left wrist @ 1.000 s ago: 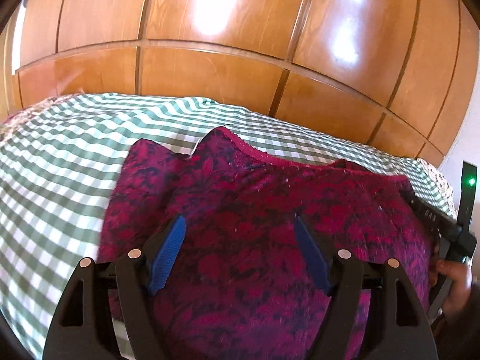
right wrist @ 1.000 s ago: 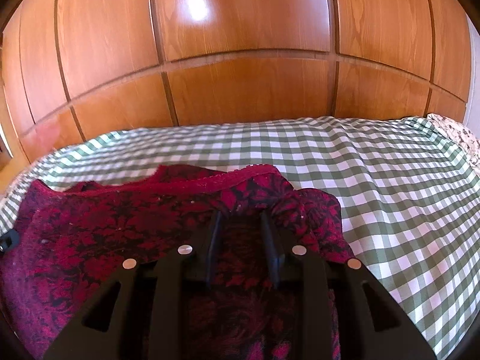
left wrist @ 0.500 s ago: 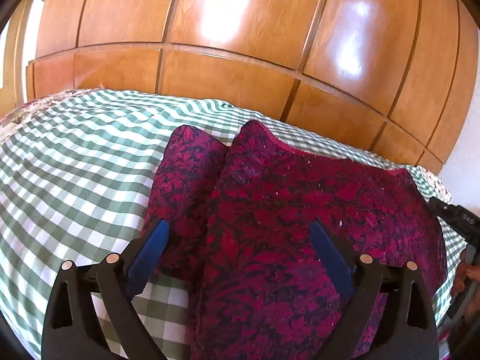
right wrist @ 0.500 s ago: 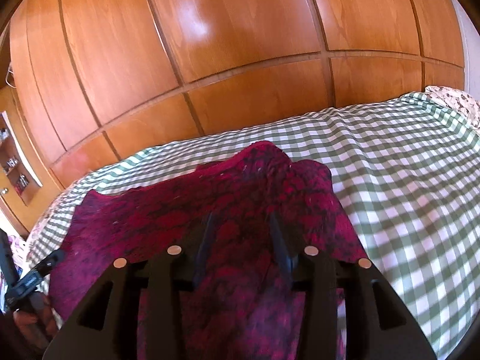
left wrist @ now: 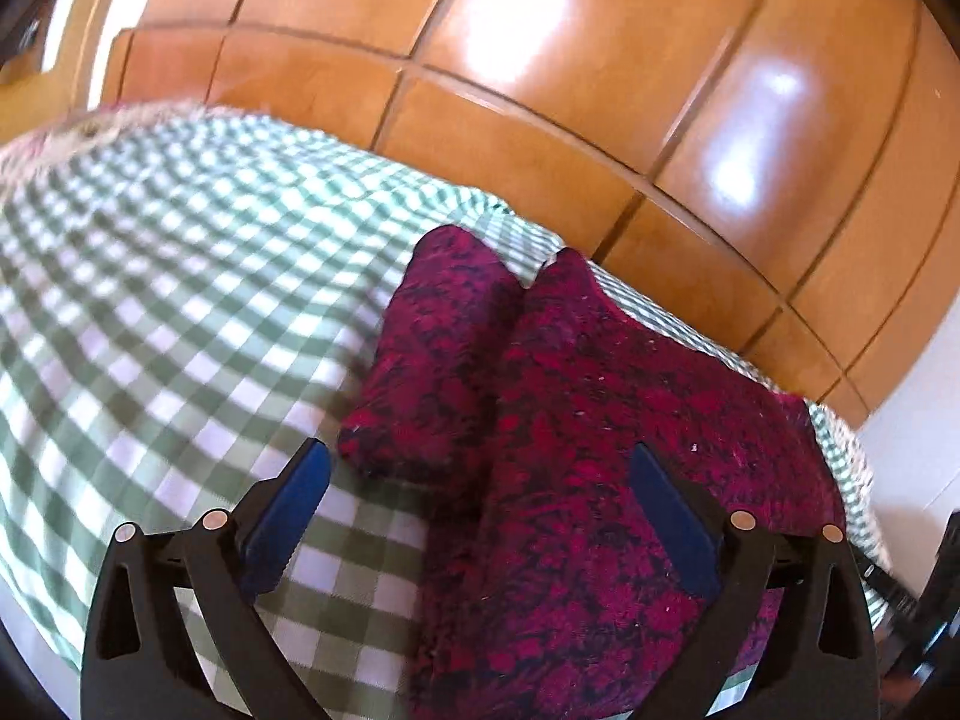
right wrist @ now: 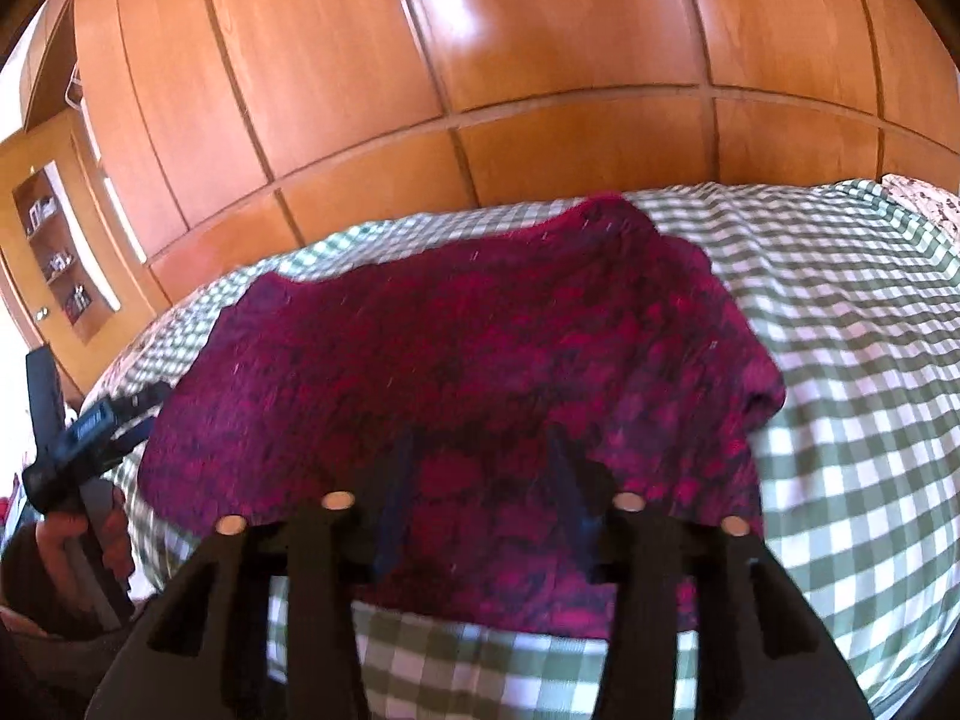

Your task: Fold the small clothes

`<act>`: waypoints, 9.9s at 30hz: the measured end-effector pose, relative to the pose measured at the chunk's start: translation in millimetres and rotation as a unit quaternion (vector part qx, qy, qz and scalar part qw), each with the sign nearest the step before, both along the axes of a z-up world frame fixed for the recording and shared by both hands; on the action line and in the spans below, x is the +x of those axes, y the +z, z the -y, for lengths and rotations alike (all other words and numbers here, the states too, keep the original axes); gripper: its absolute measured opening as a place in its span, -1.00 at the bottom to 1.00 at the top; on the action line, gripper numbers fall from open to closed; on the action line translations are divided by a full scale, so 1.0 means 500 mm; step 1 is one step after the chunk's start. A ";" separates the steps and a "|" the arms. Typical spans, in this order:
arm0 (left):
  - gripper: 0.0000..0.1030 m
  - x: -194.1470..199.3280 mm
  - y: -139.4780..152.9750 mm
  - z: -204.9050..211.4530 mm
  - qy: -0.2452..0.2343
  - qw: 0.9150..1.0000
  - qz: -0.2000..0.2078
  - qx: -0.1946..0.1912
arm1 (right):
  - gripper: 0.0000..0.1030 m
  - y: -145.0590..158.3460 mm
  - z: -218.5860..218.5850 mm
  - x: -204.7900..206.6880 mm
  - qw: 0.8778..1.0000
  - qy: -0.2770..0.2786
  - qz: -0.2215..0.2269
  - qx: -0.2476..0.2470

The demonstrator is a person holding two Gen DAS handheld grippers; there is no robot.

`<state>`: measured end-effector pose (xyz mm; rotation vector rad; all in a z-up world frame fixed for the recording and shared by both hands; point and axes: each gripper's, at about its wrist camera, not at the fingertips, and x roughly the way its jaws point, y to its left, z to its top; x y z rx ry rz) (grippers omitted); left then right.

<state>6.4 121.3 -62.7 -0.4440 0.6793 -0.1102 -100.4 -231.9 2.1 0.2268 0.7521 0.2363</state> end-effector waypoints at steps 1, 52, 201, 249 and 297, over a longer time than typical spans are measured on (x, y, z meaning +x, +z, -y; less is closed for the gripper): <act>0.91 0.002 -0.004 -0.001 -0.004 1.000 -0.007 -0.007 | -0.57 -0.002 0.002 0.000 1.000 0.002 -0.003 0.001; -0.43 0.023 0.116 0.089 -0.099 0.987 0.005 -0.125 | -1.00 -0.088 0.033 0.030 0.995 -0.007 -0.080 0.066; 0.62 0.042 0.092 0.472 -0.269 0.958 0.083 0.054 | -0.43 0.138 0.106 0.028 0.991 -0.125 0.028 -0.043; 0.81 0.102 0.146 0.500 -0.255 0.963 0.055 0.065 | -0.59 0.033 0.220 0.149 0.979 -0.195 0.010 0.056; 0.93 0.114 0.071 0.467 -0.230 0.972 0.012 0.051 | 0.95 0.121 0.131 0.042 0.985 -0.161 0.065 0.023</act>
